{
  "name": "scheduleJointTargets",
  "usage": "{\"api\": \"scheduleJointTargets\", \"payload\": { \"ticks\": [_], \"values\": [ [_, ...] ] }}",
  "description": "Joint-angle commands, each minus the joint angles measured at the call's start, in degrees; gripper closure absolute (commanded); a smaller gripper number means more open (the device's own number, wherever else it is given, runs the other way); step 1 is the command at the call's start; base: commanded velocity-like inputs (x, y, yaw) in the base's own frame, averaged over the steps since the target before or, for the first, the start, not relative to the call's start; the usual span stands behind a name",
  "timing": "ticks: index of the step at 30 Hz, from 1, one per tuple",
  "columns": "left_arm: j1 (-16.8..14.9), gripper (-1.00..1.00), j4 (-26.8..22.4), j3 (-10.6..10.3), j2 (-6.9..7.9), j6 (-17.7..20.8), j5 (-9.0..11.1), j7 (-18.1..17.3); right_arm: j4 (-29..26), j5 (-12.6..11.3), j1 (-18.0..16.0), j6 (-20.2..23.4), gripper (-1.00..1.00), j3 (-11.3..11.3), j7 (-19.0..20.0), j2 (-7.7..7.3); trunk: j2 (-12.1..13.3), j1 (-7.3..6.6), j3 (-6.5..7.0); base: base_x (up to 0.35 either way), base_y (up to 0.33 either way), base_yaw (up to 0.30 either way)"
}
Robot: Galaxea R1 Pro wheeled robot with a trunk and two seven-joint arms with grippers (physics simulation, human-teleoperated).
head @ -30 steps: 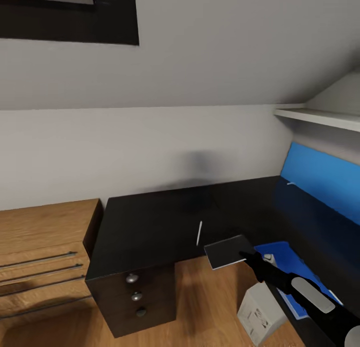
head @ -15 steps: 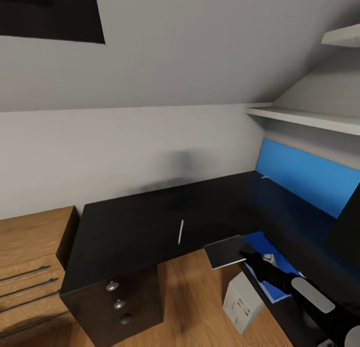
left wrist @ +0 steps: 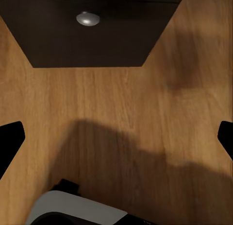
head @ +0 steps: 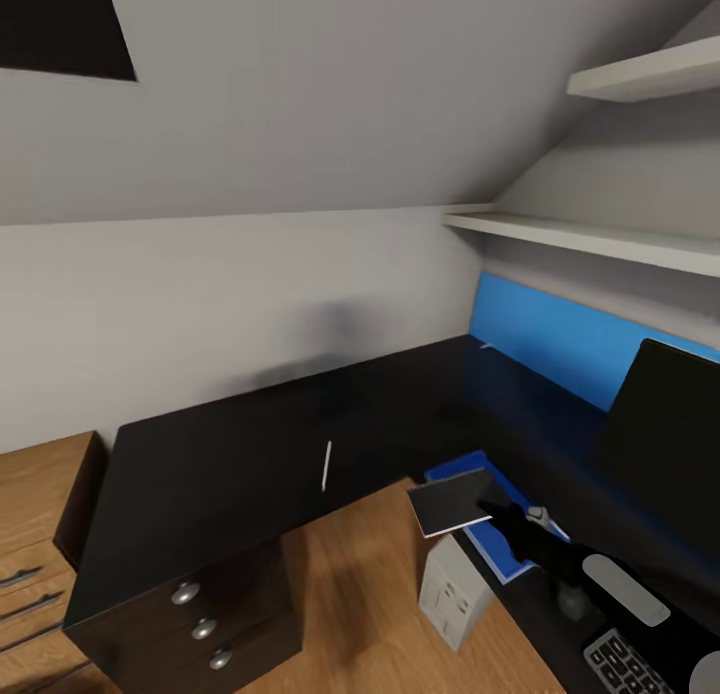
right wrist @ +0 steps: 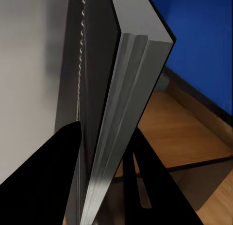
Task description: In the bedroom, organize the workspace by keeping the computer under the desk, ensuring the monitor is on the desk, placing the keyboard on the desk next to the monitor, placing the mouse on the desk next to the keyboard, moving the folder from the swivel chair onto the desk next to the mouse, stacking the notebook on top of the folder with the pen on top of the notebook, and positioning the swivel chair next to the desk.
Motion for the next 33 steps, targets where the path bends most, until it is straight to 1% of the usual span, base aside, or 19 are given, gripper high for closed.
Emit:
{"api": "scheduleJointTargets", "payload": {
  "ticks": [1,14,21,33],
  "values": [
    [0.03,-1.0,-0.12,0.09,-0.03,0.0,0.46,-0.29,0.03,-0.47,-0.1,0.0,1.0,0.3,0.18,-0.06,-0.05,0.01,-0.06,0.006,0.0,-0.168],
    [0.03,-1.0,-0.13,0.09,-0.03,-0.03,0.46,-0.29,0.0,-0.21,-0.1,-0.16,1.0,0.38,0.77,0.04,-0.05,0.01,-0.06,0.114,-0.116,-0.042],
    [0.03,-1.0,-0.13,0.09,-0.03,-0.05,0.46,-0.29,0.51,0.01,-0.1,-0.36,1.0,0.51,2.53,0.09,-0.05,0.01,-0.06,0.023,-0.027,-0.002],
    [0.03,-1.0,-0.11,0.09,-0.03,-0.05,0.46,-0.29,1.71,0.55,-0.1,-0.46,1.0,0.6,3.08,0.26,-0.05,0.01,-0.06,0.002,-0.003,0.0]
  ]
}}
